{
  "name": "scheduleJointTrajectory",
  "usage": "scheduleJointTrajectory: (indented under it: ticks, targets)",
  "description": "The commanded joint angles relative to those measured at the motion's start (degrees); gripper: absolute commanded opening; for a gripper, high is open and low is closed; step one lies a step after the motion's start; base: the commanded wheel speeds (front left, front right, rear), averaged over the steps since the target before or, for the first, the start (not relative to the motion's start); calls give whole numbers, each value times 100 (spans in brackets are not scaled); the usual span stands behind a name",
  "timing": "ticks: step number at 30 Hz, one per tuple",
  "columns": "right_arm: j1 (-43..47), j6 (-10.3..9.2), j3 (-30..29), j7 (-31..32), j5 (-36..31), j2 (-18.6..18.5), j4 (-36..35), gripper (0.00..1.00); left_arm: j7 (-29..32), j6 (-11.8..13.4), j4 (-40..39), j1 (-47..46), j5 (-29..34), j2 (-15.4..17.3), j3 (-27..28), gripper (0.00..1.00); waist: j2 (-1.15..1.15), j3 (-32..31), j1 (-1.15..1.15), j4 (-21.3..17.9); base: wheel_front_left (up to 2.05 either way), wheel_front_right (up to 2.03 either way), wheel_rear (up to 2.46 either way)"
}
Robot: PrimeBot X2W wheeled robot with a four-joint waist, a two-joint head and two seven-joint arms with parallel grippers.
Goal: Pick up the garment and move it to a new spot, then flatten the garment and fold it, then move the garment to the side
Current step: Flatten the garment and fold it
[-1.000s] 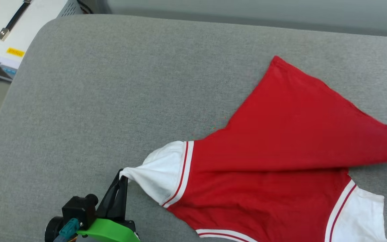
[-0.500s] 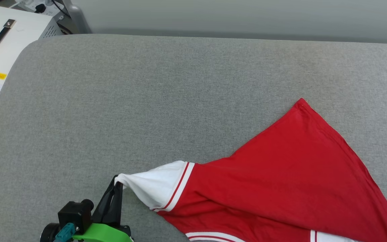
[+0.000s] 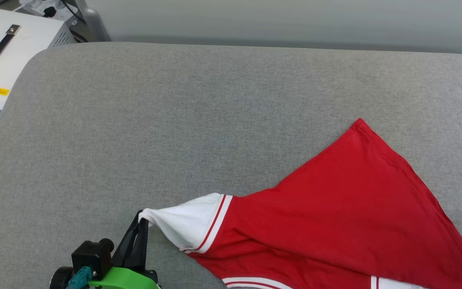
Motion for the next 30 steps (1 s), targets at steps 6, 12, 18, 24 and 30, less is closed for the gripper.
scheduleJointTrajectory:
  ticks: [6,12,18,24,30]
  targets:
    - [-1123,-5,104,386,-79,-316,-528,100,-15,-2,-59,-236,35,-19,-66,0,0,267,0,209,0,0,0]
    - [-2610,-5,1102,1339,-120,-394,-297,100,-26,-65,-77,-496,150,-89,-185,0,0,621,0,434,0,0,0]
    - [-3897,-5,2173,2423,-244,-297,434,100,-49,-139,-70,-751,247,-206,-297,0,0,967,0,681,0,0,0]
    - [-4808,-5,2862,2717,-392,-2,1295,100,-77,-238,-19,-990,300,-369,-395,0,0,1294,0,912,0,0,0]
    - [-5124,-5,3478,2562,-494,238,2173,100,-104,-349,119,-1149,322,-502,-448,0,0,1473,0,1057,0,0,0]
